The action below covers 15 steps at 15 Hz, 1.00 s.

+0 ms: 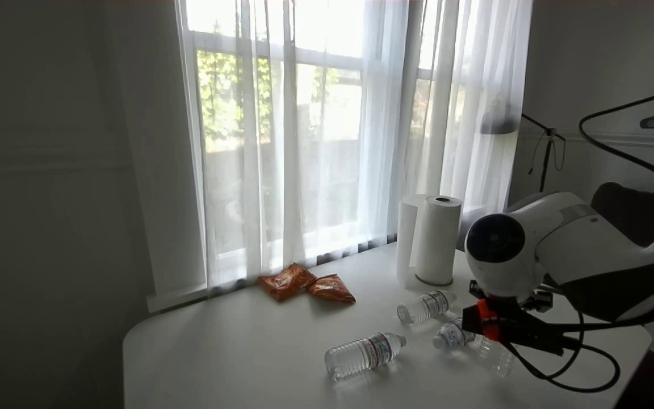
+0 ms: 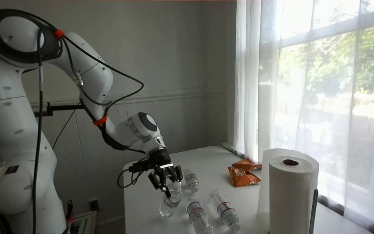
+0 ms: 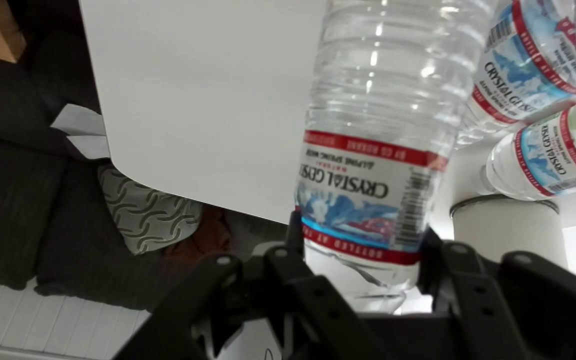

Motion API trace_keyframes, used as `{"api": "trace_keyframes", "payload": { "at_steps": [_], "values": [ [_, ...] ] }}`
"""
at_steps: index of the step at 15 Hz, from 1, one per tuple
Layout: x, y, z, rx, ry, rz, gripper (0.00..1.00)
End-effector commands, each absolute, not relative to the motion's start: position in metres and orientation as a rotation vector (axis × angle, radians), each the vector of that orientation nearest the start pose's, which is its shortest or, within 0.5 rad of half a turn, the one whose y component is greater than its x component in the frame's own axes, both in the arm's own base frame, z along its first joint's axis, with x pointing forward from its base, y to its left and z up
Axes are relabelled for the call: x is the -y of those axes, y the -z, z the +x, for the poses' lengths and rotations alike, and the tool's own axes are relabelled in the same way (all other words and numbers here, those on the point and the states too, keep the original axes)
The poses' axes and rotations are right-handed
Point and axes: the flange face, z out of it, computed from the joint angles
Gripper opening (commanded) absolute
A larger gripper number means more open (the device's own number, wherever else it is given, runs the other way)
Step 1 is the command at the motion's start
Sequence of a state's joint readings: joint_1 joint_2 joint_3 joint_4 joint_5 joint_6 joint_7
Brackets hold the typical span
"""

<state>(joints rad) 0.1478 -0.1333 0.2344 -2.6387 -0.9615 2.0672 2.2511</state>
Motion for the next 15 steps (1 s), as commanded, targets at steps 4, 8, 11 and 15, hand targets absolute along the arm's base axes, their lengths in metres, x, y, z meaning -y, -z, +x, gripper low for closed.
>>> {"api": "trace_keyframes", "payload": {
  "at_steps": [4, 8, 11, 15],
  "values": [
    [-0.104, -0.269, 0.369, 1.286, -0.897, 1.865, 0.23],
    [-0.103, -0.258, 0.365, 1.235, -0.963, 1.763, 0.23],
    [-0.106, -0.244, 0.368, 1.222, -1.042, 1.733, 0.23],
    [-0.111, -0.23, 0.373, 1.197, -1.115, 1.72, 0.23]
  ]
}}
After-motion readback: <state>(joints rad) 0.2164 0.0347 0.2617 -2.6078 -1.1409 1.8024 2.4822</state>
